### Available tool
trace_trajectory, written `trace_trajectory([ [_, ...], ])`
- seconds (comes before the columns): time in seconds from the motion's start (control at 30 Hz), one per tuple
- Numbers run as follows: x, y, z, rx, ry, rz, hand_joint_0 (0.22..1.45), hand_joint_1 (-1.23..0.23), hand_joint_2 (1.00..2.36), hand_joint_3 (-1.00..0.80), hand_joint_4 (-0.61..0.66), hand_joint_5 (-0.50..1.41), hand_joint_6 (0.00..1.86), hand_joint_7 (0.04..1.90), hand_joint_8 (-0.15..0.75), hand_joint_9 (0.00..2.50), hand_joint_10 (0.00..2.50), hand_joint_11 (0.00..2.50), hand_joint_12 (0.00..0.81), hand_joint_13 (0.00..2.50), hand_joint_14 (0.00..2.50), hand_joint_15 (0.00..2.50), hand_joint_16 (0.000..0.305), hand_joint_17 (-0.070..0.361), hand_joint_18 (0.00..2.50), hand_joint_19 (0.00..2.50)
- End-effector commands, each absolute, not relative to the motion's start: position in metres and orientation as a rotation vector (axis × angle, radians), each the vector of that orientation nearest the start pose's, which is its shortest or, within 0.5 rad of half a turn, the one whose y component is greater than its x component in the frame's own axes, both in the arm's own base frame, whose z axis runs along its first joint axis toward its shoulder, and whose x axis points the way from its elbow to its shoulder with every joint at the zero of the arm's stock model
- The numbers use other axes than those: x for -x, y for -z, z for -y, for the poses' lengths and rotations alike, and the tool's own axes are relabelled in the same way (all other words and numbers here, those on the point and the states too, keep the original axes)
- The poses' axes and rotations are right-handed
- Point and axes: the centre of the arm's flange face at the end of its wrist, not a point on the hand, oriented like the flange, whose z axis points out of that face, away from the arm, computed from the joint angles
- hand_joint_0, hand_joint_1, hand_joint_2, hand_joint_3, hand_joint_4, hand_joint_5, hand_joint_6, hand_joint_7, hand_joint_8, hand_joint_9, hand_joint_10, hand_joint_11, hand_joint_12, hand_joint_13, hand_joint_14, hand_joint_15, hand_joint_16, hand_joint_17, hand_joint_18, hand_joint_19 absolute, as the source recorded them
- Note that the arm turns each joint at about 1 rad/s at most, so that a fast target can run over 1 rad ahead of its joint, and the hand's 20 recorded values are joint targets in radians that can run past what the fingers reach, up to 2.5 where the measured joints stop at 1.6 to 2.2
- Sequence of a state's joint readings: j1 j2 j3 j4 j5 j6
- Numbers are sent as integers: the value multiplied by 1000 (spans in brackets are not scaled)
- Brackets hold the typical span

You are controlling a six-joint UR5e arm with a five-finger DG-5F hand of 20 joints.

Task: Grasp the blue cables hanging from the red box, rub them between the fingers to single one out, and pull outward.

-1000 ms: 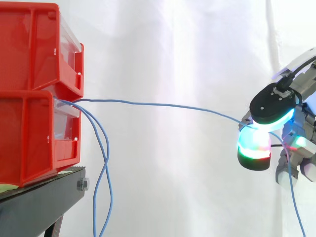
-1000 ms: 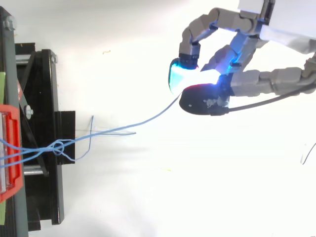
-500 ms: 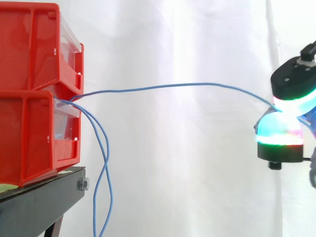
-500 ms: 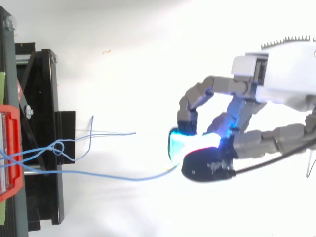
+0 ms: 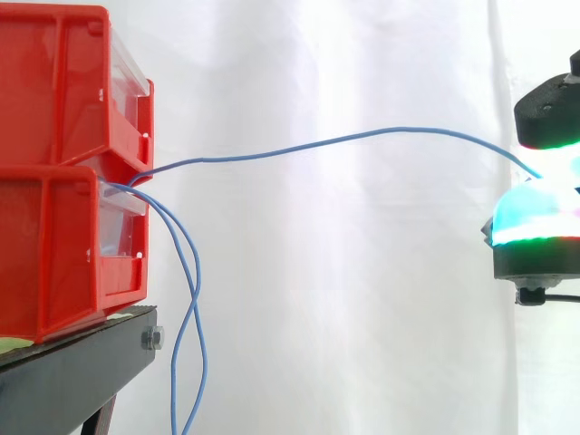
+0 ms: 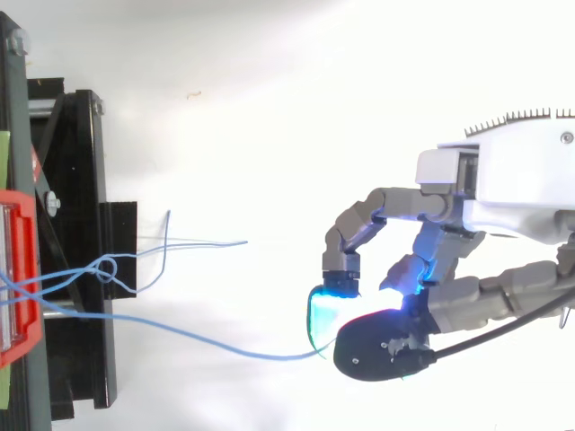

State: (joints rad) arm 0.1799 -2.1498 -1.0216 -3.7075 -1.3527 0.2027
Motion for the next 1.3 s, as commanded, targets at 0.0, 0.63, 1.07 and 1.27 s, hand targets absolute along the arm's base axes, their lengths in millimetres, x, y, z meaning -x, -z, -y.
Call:
trace_trajectory([
  [0.0,-666,-370,36,-1727,-867,-1500,537,-760,1369,-72,22,-89,901,1068,439,1153,12,630,476,787,10,331,68,153,851,325],
  [0.63,-666,-369,39,-1730,-864,-1498,575,-730,1000,-151,98,-93,900,985,441,1136,12,630,481,776,10,335,69,155,838,335],
  [1.07,-666,-370,38,-1729,-865,-1500,549,-666,1008,-342,98,-99,894,1011,403,1100,16,658,431,730,12,361,58,131,742,390],
  [1.27,-666,-369,38,-1729,-865,-1500,533,-655,1004,-416,95,-99,888,1031,389,1098,16,661,414,713,12,366,54,122,710,412],
])
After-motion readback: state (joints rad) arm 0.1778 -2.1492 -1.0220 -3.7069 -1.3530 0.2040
